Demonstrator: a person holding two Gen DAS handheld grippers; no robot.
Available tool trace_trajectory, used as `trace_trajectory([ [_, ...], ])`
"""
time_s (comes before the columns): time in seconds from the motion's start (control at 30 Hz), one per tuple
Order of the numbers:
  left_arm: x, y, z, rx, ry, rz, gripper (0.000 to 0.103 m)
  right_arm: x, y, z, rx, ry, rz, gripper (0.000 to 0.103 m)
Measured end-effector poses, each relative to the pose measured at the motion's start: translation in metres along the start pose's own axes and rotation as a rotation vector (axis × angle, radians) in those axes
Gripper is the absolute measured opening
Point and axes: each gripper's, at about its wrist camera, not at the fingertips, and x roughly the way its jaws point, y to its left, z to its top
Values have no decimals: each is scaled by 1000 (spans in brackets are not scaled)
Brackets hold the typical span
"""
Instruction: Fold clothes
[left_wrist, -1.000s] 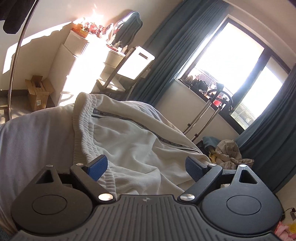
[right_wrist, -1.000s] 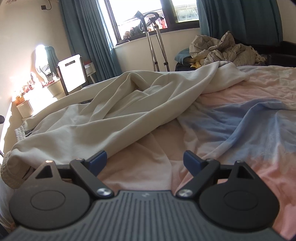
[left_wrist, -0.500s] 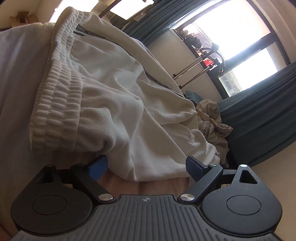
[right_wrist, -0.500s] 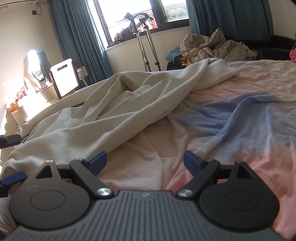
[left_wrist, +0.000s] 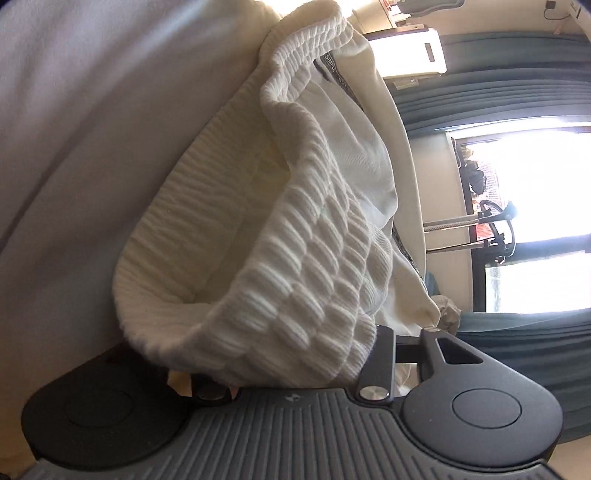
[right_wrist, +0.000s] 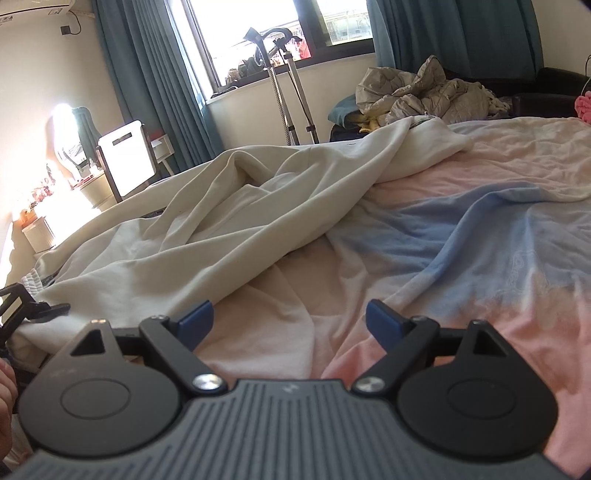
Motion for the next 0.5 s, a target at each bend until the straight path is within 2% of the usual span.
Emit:
trace_trajectory([
  [0.03, -3, -7, 3, 39, -15, 17, 18, 0, -1, 0, 4, -1, -4, 90],
  [0.07, -7, -14, 6, 78, -30, 34, 14, 0, -3, 0, 7, -3, -8, 90],
  [0.33, -49, -73, 50, 387, -144, 70, 11, -11, -15, 4, 43, -33, -22, 90],
  [0.43, -42, -80, 62, 485, -115, 112, 11, -9, -19, 7, 77, -29, -10, 90],
  [0.5, -32, -79, 64, 474, -61, 142, 12, -7, -20, 9, 88, -26, -6, 90],
])
